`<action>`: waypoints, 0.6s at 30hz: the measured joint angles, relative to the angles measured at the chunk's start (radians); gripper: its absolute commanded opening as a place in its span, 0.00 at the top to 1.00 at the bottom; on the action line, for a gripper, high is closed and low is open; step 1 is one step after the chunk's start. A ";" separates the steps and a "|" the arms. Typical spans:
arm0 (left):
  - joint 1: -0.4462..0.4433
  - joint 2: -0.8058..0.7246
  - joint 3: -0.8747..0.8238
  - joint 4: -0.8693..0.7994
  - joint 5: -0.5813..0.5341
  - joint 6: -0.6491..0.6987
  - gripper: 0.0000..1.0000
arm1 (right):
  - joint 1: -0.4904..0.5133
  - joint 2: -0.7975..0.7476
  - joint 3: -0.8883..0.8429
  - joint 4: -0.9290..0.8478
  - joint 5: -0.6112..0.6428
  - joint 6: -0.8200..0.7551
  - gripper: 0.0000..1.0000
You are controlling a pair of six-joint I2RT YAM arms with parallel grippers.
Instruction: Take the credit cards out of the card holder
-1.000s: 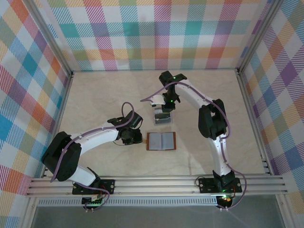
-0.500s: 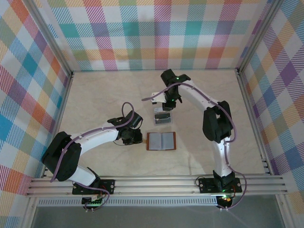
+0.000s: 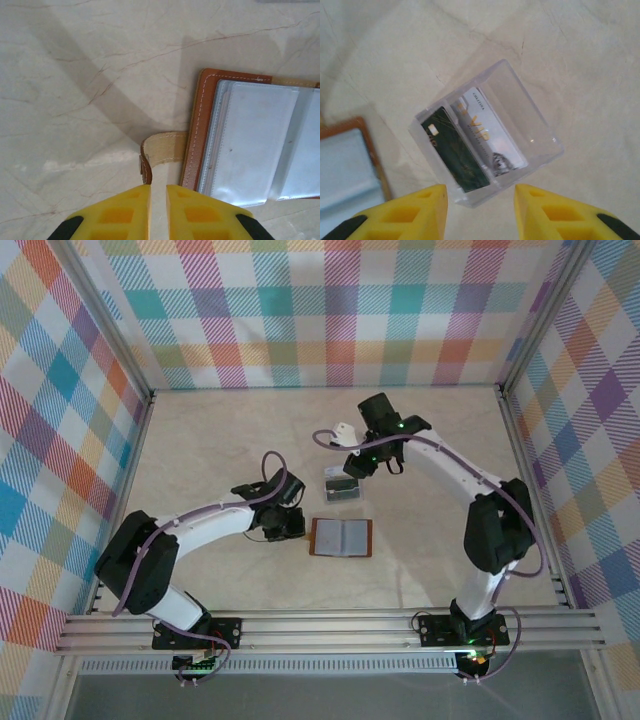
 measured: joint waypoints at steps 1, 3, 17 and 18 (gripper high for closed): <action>0.000 0.009 0.009 0.001 0.003 0.000 0.85 | 0.000 -0.025 -0.028 0.022 -0.011 0.063 0.61; 0.000 0.029 0.023 0.005 0.010 0.002 0.85 | 0.000 -0.076 -0.086 0.064 -0.034 0.186 0.61; 0.000 0.064 0.067 -0.011 0.016 0.021 0.83 | 0.000 -0.282 -0.403 0.220 -0.183 0.864 0.64; 0.000 0.060 0.072 -0.019 0.013 0.023 0.83 | 0.000 -0.289 -0.420 0.222 -0.189 0.888 0.64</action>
